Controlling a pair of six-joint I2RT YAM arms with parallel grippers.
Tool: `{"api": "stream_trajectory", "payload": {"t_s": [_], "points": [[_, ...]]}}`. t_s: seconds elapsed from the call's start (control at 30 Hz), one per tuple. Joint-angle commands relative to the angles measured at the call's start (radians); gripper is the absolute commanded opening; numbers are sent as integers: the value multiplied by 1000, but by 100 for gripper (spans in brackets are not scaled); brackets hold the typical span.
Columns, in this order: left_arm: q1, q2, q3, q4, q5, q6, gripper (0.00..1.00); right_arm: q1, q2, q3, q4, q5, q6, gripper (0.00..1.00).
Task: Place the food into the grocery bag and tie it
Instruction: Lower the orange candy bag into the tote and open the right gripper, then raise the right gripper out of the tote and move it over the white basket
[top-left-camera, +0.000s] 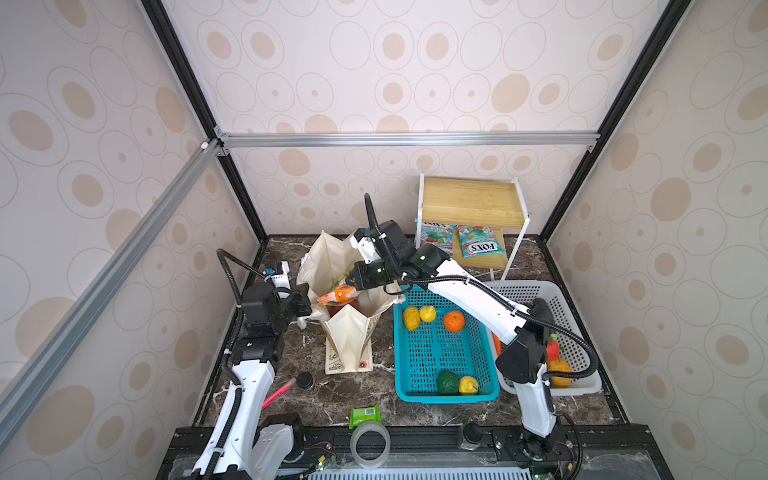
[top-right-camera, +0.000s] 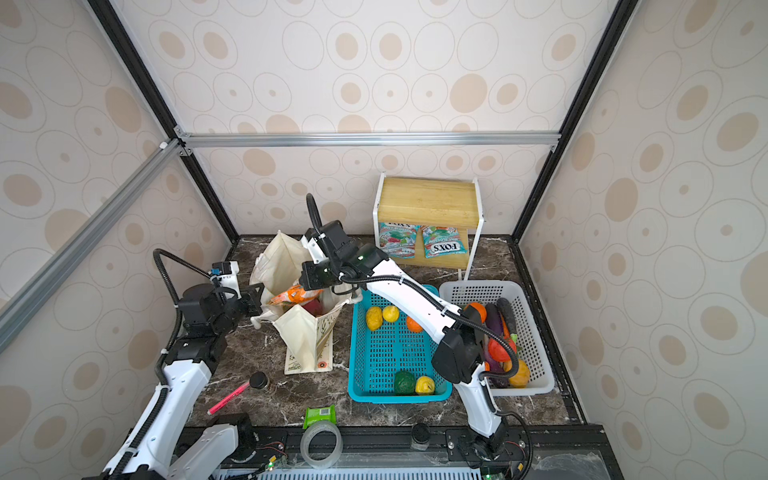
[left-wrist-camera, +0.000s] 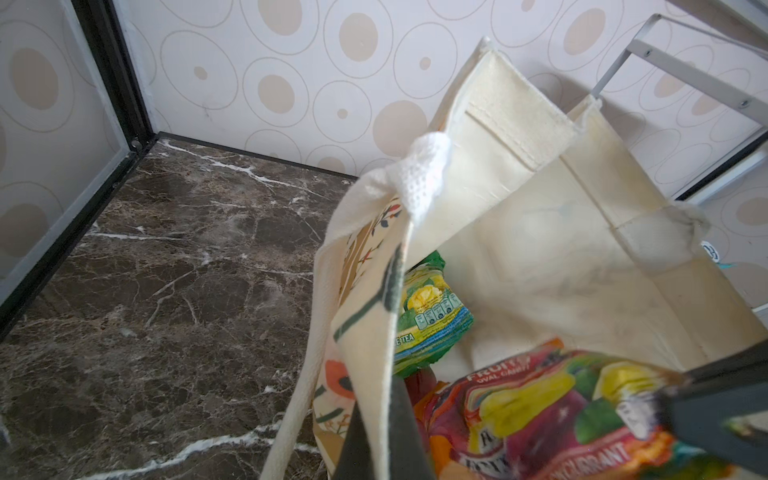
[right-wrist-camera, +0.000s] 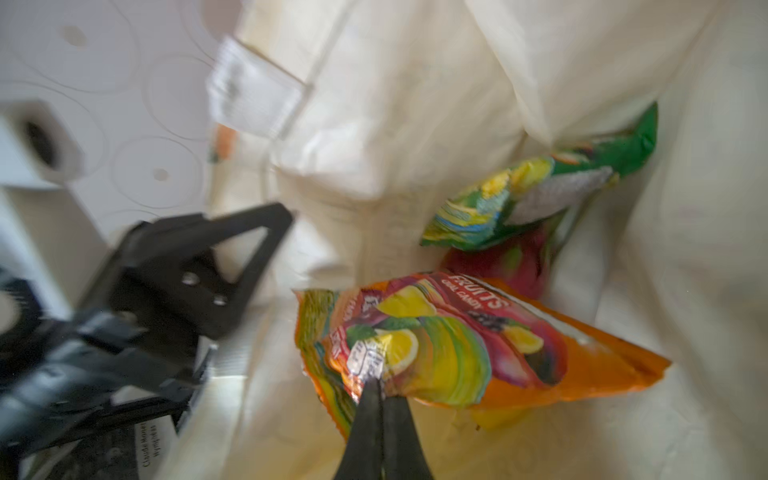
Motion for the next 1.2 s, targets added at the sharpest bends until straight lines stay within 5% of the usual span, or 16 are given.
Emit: {"api": "stream_trajectory", "payload": {"t_s": [0.0, 0.23, 0.33, 0.47, 0.77, 1.07, 1.17], "points": [[4, -24, 15, 20, 8, 12, 0, 33, -70, -62, 1, 72, -70, 0], [4, -26, 16, 20, 4, 13, 0, 141, -57, -77, -130, 440, -254, 3], [4, -24, 15, 21, 3, 13, 0, 156, -31, -6, -202, 477, -262, 20], [3, -21, 15, 18, 5, 12, 0, 162, -43, 55, -235, 514, -242, 60], [4, -22, 14, 23, 11, 9, 0, 160, -236, -24, -165, 667, -146, 100], [3, -20, 12, 28, 15, 6, 0, 38, -353, -326, -54, 530, -9, 99], [3, -21, 13, 28, 16, 6, 0, 35, -334, -394, -15, 493, 2, 90]]}}
